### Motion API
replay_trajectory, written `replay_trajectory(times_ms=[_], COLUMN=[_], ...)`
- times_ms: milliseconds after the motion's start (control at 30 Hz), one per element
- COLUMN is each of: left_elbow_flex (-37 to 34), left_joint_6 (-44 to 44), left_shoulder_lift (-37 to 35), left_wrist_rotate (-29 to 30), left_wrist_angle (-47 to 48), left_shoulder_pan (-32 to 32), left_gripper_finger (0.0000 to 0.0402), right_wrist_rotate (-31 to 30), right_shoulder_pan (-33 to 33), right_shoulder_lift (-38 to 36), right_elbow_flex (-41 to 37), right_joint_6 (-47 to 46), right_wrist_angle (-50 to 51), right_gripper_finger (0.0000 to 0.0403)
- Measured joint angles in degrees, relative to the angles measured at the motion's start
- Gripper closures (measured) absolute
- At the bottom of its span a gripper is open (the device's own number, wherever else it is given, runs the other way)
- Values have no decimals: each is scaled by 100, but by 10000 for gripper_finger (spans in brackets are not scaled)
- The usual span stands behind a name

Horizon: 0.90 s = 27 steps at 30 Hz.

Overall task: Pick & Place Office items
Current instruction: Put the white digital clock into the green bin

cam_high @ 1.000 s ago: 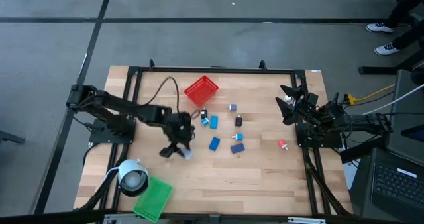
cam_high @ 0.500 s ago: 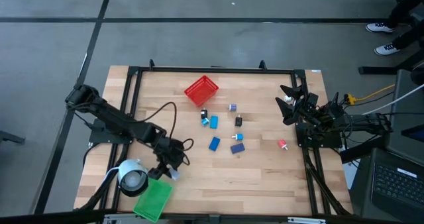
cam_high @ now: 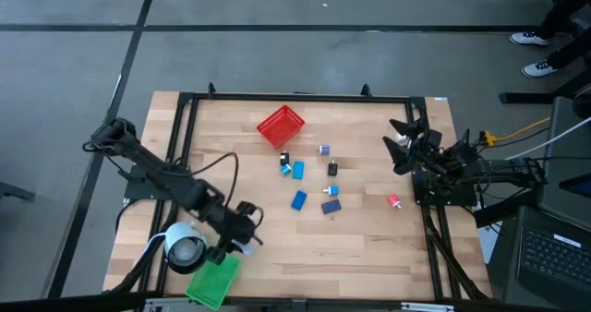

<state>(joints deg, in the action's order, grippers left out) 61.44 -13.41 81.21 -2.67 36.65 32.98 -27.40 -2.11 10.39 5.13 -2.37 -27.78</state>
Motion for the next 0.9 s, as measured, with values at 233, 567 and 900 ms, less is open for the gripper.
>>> replay_trajectory(times_ms=[233,567,900], left_elbow_flex=[467,1111,1146], left_joint_6=[-1726,-3171,-4486], left_shoulder_lift=[-2,78,1033], left_wrist_rotate=[1535,1674,509], left_wrist_angle=[1224,1290,1546], left_shoulder_pan=[743,1251,1553], left_gripper_finger=[250,250,250], right_wrist_rotate=[0,0,-4], right_shoulder_pan=[0,0,0], right_shoulder_lift=[0,0,0], right_elbow_flex=[0,0,0], right_joint_6=[1,470,586], right_wrist_angle=[81,-316,-396], right_gripper_finger=[58,58,58])
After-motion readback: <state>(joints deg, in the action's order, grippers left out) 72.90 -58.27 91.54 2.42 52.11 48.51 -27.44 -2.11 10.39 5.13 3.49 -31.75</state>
